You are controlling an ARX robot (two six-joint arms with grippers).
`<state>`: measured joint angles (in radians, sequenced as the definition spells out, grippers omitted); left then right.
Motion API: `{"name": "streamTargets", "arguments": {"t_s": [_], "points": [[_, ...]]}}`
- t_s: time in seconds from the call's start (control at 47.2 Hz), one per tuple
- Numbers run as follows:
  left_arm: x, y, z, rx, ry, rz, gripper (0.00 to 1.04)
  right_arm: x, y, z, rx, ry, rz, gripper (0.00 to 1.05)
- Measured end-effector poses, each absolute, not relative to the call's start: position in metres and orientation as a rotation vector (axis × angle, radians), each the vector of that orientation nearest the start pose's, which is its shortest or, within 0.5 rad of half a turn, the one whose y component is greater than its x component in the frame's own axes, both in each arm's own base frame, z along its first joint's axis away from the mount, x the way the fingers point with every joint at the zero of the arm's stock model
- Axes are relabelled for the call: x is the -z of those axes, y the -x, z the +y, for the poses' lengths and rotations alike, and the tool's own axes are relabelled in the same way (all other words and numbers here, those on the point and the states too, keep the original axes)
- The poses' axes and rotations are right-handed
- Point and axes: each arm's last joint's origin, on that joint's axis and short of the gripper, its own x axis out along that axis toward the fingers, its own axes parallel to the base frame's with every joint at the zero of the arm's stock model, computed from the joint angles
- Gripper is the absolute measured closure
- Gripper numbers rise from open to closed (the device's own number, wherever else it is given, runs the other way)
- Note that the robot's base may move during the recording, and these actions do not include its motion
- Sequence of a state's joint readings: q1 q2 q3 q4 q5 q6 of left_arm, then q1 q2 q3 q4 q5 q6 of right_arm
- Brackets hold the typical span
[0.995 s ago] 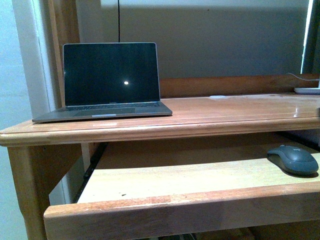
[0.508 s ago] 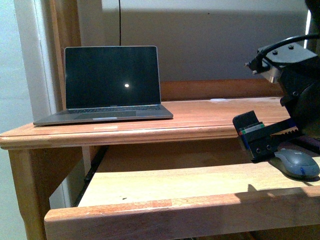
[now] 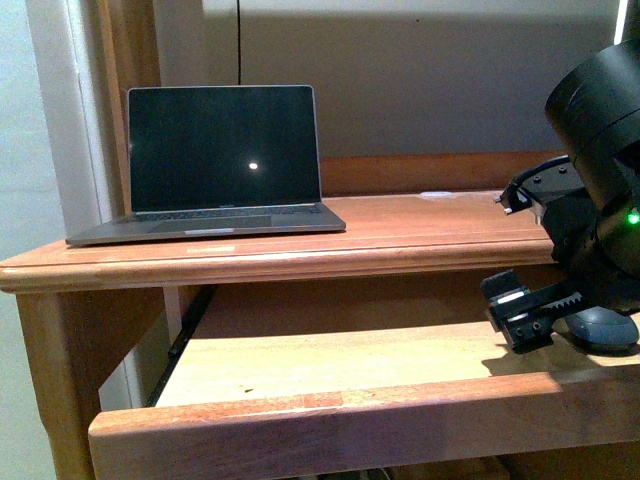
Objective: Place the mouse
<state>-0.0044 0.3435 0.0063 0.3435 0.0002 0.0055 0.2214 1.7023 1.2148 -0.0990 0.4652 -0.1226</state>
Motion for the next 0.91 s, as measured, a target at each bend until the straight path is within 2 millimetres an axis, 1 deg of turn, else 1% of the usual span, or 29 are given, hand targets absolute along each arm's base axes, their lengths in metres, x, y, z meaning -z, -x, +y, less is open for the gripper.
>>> {"name": "streamTargets", "arguments": {"t_s": [0.169,0.318,0.339,0.445,0.55,0.593,0.656,0.72,0.783,0.847,0.91], "points": [[-0.169,-0.116,-0.001,0.005,-0.006,-0.007,1.02,-0.240,-0.381,0.066,0.230,0.297,0.603,0.07],[-0.169,-0.113,0.000,0.005,-0.006,-0.008,1.02,-0.237,-0.388,0.058,0.256,0.236,0.609,0.07],[-0.169,-0.112,0.000,0.005,-0.006,-0.008,1.02,-0.236,-0.389,0.056,0.259,0.215,0.608,0.09],[-0.168,-0.110,0.000,0.004,-0.006,-0.008,1.02,-0.235,-0.391,0.052,0.251,0.168,0.606,0.25],[-0.168,-0.109,0.000,0.005,-0.006,-0.007,1.02,-0.233,-0.387,0.047,0.226,0.117,0.591,0.45],[-0.167,-0.106,0.000,0.004,-0.006,0.002,1.02,-0.235,-0.384,0.045,0.212,0.105,0.585,0.48],[-0.164,-0.101,0.000,0.004,-0.006,0.025,1.02,-0.238,-0.375,0.044,0.188,0.092,0.582,0.49],[-0.165,-0.098,0.000,0.004,-0.006,0.002,1.02,-0.244,-0.364,0.042,0.183,0.094,0.561,0.49],[-0.165,-0.098,0.000,0.004,-0.006,0.000,1.02,-0.259,-0.350,0.045,0.150,0.089,0.529,0.49],[-0.165,-0.098,0.000,0.005,-0.006,-0.002,1.02,-0.281,-0.337,0.052,0.123,0.085,0.486,0.49],[-0.165,-0.098,0.000,0.004,-0.006,-0.002,1.02,-0.306,-0.334,0.061,0.104,0.077,0.440,0.49]]}}
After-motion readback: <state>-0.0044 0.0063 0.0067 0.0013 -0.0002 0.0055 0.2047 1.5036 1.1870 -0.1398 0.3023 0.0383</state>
